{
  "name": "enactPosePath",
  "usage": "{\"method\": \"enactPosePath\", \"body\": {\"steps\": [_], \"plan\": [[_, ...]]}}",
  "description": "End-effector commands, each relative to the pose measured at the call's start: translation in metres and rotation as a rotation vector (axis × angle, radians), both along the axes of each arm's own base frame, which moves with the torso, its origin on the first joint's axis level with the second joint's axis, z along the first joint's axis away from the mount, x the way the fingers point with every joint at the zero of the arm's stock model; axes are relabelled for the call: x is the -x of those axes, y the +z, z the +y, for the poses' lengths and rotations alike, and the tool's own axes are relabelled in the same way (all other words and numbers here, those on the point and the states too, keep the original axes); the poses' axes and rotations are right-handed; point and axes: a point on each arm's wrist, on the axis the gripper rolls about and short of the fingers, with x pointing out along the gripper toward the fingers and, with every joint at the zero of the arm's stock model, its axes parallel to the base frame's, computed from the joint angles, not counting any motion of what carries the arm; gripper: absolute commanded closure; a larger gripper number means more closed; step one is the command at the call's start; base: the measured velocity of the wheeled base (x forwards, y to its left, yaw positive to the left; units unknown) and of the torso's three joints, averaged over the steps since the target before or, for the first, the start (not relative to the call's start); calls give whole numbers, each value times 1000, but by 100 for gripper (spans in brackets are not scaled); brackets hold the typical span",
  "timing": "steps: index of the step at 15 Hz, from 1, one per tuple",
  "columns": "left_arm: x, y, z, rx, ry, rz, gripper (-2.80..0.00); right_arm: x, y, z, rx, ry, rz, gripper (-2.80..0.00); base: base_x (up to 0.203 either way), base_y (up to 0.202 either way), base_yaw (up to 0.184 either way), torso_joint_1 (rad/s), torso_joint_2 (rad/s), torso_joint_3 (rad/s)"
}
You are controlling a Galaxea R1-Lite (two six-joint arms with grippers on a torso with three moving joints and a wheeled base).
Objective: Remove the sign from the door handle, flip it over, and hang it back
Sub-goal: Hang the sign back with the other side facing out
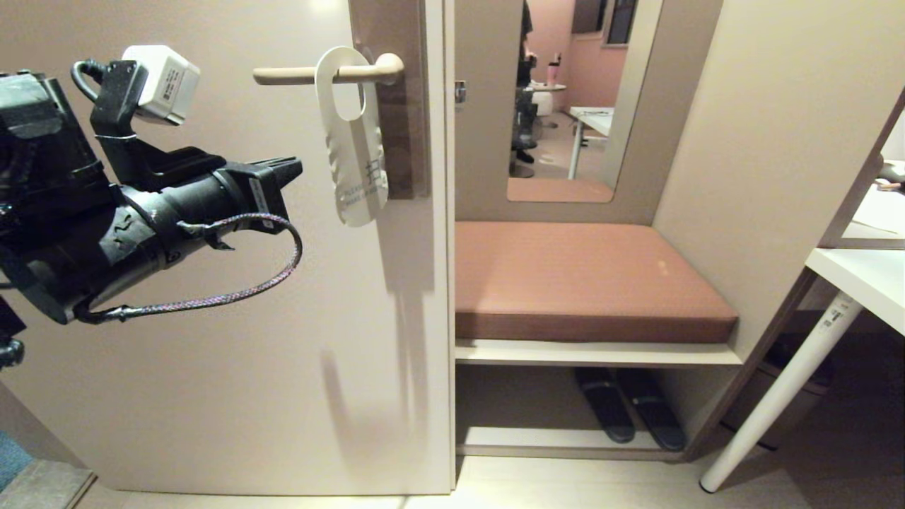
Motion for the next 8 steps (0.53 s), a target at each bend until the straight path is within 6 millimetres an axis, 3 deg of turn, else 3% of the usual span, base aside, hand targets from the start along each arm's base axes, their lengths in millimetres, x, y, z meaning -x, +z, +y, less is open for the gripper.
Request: {"method": "enactPosePath", "body": {"steps": [1, 8], "plan": [[-11, -3, -4, -6, 2, 10, 0, 0, 0, 0, 0, 2, 1, 0, 0, 0, 0, 0, 0, 0], [-25, 6, -14, 1, -14, -19, 0, 0, 0, 0, 0, 2, 1, 0, 0, 0, 0, 0, 0, 0]]}}
